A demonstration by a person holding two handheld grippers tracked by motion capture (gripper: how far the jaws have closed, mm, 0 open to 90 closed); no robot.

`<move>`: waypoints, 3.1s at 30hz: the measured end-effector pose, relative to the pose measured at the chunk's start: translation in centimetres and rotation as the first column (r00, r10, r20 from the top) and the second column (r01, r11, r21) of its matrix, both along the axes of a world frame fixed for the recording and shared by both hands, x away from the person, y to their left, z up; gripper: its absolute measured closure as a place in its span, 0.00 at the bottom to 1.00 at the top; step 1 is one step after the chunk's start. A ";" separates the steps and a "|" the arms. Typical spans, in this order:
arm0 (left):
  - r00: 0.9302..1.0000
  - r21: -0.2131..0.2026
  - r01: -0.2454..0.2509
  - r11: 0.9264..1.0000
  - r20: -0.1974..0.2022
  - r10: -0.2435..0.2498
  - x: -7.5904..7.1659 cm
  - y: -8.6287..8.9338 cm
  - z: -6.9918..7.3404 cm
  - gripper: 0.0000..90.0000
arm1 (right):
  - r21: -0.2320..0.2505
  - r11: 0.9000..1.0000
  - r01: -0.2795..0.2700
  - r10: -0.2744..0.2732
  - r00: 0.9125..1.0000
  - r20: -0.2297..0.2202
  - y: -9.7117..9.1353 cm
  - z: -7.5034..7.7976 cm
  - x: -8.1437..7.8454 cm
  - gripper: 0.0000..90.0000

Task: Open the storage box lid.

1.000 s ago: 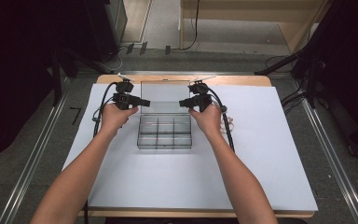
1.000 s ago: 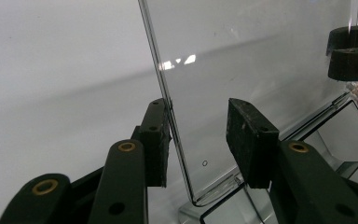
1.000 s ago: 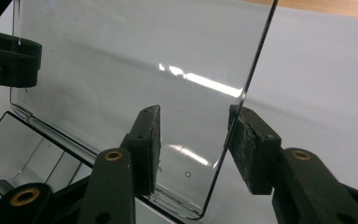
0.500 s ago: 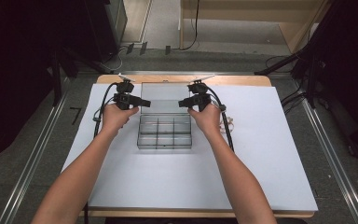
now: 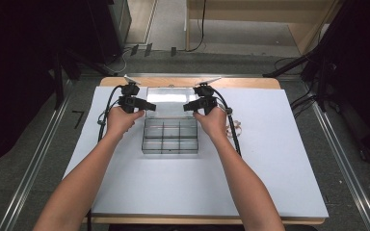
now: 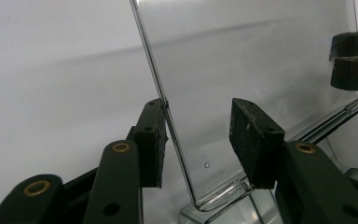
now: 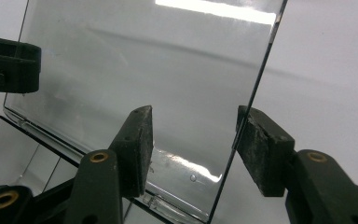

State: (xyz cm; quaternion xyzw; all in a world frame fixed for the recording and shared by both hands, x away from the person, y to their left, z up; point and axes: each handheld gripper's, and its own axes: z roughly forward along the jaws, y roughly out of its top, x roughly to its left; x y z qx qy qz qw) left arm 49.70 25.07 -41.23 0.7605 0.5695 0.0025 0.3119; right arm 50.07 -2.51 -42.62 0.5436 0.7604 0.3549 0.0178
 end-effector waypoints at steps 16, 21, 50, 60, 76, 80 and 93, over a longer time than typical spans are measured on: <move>0.997 0.002 -0.012 1.000 -0.072 0.012 0.7 -0.2 -0.4 0.59 | 0.010 1.000 0.010 -0.009 0.997 -0.082 0.2 -0.4 0.7 0.48; 0.996 -0.004 -0.017 1.000 -0.084 0.017 0.8 -0.1 -0.4 0.59 | 0.000 1.000 0.009 -0.009 0.996 -0.093 0.4 -0.4 0.8 0.47; 0.991 0.009 -0.028 1.000 -0.129 0.029 1.2 -0.3 -0.8 0.55 | 0.021 0.999 0.033 -0.029 0.985 -0.170 0.3 -0.9 1.2 0.44; 0.990 0.005 -0.029 1.000 -0.137 0.029 1.2 -0.2 -0.9 0.54 | 0.024 0.999 0.039 -0.034 0.981 -0.190 0.3 -1.1 1.3 0.43; 0.988 0.012 -0.036 0.999 -0.149 0.038 1.3 -0.3 -1.0 0.54 | 0.025 0.999 0.042 -0.035 0.977 -0.208 0.3 -1.2 1.4 0.43; 0.988 0.008 -0.039 0.999 -0.152 0.040 1.3 -0.3 -1.0 0.53 | 0.030 0.999 0.038 -0.031 0.977 -0.213 0.2 -1.2 1.5 0.42; 0.987 0.009 -0.034 0.999 -0.158 0.035 1.3 -0.3 -1.1 0.52 | 0.024 0.999 0.038 -0.032 0.976 -0.214 0.3 -1.2 1.5 0.42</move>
